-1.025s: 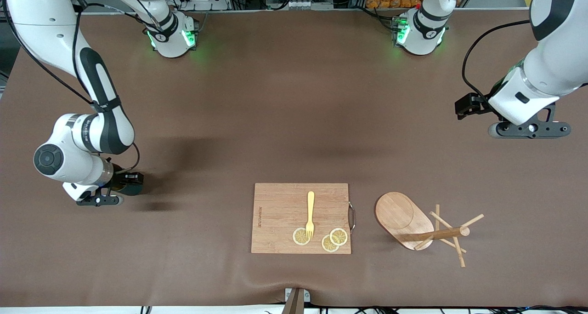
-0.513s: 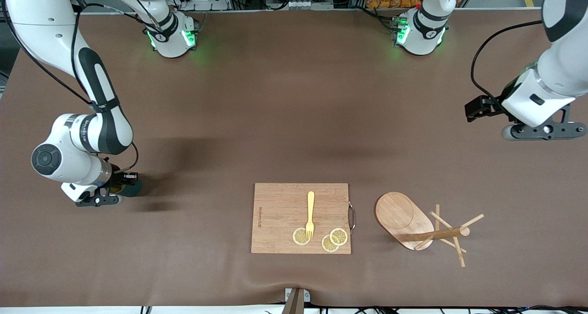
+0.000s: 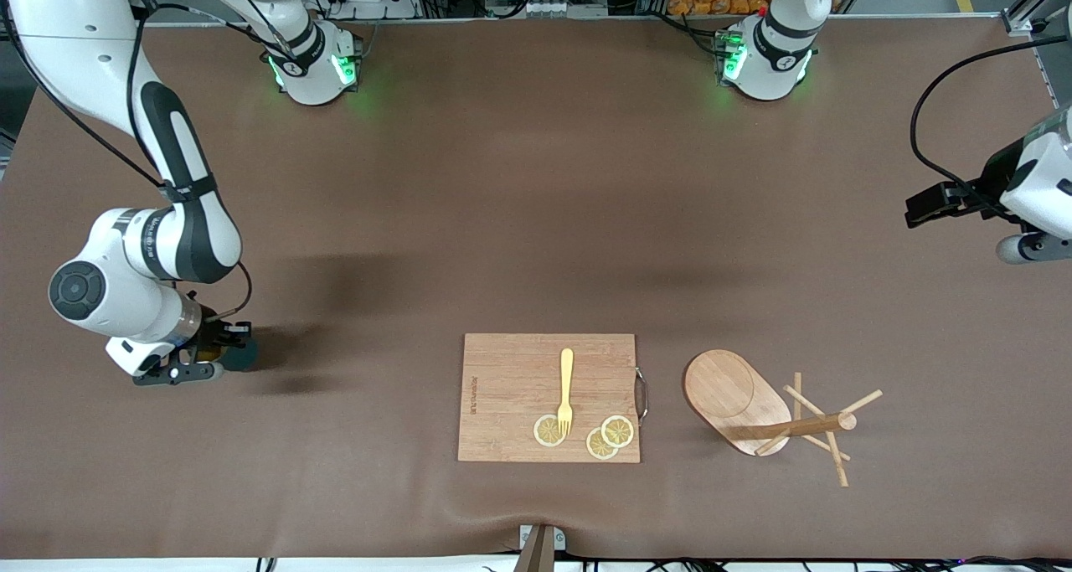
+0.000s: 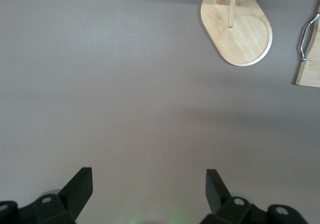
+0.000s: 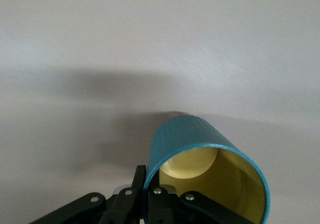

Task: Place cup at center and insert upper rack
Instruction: 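Lift the mug with the right gripper and carry it toward table center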

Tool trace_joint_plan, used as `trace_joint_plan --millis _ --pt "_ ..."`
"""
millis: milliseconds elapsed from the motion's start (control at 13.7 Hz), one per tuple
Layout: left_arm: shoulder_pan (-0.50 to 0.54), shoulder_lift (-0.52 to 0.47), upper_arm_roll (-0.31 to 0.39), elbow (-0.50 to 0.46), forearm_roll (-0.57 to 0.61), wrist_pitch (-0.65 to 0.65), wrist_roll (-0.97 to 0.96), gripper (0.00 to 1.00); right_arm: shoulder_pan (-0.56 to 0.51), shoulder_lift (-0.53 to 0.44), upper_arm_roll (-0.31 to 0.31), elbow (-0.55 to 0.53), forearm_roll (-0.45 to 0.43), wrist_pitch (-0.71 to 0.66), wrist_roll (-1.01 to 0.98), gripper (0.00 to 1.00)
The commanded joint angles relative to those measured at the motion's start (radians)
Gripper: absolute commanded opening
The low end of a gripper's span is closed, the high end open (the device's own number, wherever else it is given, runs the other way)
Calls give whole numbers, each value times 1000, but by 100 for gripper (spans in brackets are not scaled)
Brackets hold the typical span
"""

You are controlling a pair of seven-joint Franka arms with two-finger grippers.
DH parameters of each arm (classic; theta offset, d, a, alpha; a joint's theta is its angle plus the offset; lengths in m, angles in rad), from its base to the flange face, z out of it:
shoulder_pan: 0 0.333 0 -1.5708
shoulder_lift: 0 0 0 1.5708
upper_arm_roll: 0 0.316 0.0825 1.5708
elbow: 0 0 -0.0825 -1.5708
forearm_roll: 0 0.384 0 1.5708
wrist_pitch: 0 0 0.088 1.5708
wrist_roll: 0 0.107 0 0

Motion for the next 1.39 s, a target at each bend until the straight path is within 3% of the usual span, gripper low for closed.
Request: trace_joint_plan --millis 0,293,806,1318 --pt "30 -15 -8 3 -21 -3 4 100 -3 -36 84 12 18 -16 -5 0" --pt "53 -16 -6 -1 -27 0 37 100 31 -56 204 13 18 -49 -2 0" --pt "50 -22 -18 -5 -28 -8 70 100 310 -59 210 13 18 -50 19 0" --pt "51 -22 -17 -5 -28 -10 70 100 580 -53 202 13 2 -49 290 0"
